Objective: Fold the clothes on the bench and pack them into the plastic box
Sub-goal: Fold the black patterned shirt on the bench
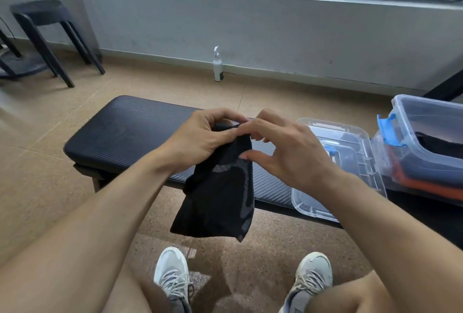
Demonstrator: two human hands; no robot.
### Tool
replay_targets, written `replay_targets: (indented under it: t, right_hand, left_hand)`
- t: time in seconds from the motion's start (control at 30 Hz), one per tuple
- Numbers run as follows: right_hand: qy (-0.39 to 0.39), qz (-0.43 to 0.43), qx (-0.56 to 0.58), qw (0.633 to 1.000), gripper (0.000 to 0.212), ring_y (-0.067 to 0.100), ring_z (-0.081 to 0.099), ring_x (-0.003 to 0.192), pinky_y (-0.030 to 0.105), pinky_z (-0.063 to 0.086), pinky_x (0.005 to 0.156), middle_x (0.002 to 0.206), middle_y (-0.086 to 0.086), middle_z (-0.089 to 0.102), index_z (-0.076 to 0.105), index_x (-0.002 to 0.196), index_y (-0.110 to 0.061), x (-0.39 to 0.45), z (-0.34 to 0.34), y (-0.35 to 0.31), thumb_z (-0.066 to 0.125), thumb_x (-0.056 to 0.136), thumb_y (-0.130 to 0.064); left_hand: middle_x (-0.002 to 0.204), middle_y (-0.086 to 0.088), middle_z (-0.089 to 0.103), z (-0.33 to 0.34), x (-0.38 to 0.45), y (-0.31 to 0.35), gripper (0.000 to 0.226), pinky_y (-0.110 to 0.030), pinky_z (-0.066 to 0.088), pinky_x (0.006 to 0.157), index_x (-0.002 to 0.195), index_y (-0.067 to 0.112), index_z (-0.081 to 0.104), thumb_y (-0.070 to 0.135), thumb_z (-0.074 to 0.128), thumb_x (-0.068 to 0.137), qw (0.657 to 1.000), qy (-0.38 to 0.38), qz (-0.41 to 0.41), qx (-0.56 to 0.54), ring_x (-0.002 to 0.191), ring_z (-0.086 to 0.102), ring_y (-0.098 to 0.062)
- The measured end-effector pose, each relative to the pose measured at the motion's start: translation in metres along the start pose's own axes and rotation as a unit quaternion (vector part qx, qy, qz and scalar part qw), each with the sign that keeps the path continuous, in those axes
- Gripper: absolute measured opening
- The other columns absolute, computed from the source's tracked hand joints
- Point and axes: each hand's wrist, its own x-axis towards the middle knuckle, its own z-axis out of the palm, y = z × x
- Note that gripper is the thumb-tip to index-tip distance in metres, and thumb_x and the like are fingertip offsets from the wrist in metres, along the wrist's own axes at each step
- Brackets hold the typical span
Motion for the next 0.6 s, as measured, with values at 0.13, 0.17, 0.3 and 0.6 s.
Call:
replay_targets:
  t: [0.13,0.17,0.3,0.6]
  right_hand:
    - [0.019,0.015,-0.015,1.0,0.029,0.005,0.051,0.082,0.036,0.055,0.069,0.098,-0.005,0.06,0.067,0.104,-0.019,0.001,0.002,0.0,0.077,0.082,-0.036]
    - [0.025,0.029,-0.012,0.999,0.028,0.005,0.05,0.081,0.036,0.055,0.069,0.097,-0.006,0.061,0.066,0.099,-0.019,-0.001,0.001,0.001,0.078,0.082,-0.038]
    - [0.03,0.076,0.018,0.996,0.019,0.012,0.058,0.087,0.043,0.055,0.073,0.103,-0.008,0.063,0.067,0.09,-0.023,-0.001,-0.004,0.009,0.076,0.085,-0.038]
    - [-0.043,0.171,0.323,0.93,0.029,0.023,0.06,0.073,0.03,0.049,0.07,0.071,-0.006,0.059,0.046,0.069,-0.022,-0.004,-0.024,0.007,0.063,0.087,-0.007]
  left_hand:
    - [0.093,-0.019,0.075,0.001,0.0,-0.001,0.028,-0.046,0.062,0.083,0.102,0.015,0.062,0.024,0.075,0.08,1.0,-0.017,-0.019,-0.012,0.085,0.075,-0.034]
    - [0.089,-0.018,0.074,0.002,0.001,-0.001,0.029,-0.045,0.062,0.081,0.097,0.012,0.06,0.024,0.078,0.077,1.0,-0.013,-0.02,-0.014,0.082,0.074,-0.032]
    - [0.077,-0.012,0.073,0.001,0.002,0.0,0.029,-0.028,0.061,0.063,0.082,0.011,0.057,0.026,0.08,0.074,0.999,0.021,-0.027,-0.039,0.071,0.073,-0.022]
    - [0.082,0.003,0.067,-0.037,0.02,-0.025,0.025,-0.016,0.047,0.057,0.088,0.016,0.063,0.038,0.074,0.091,0.923,0.377,-0.04,0.07,0.074,0.062,-0.008]
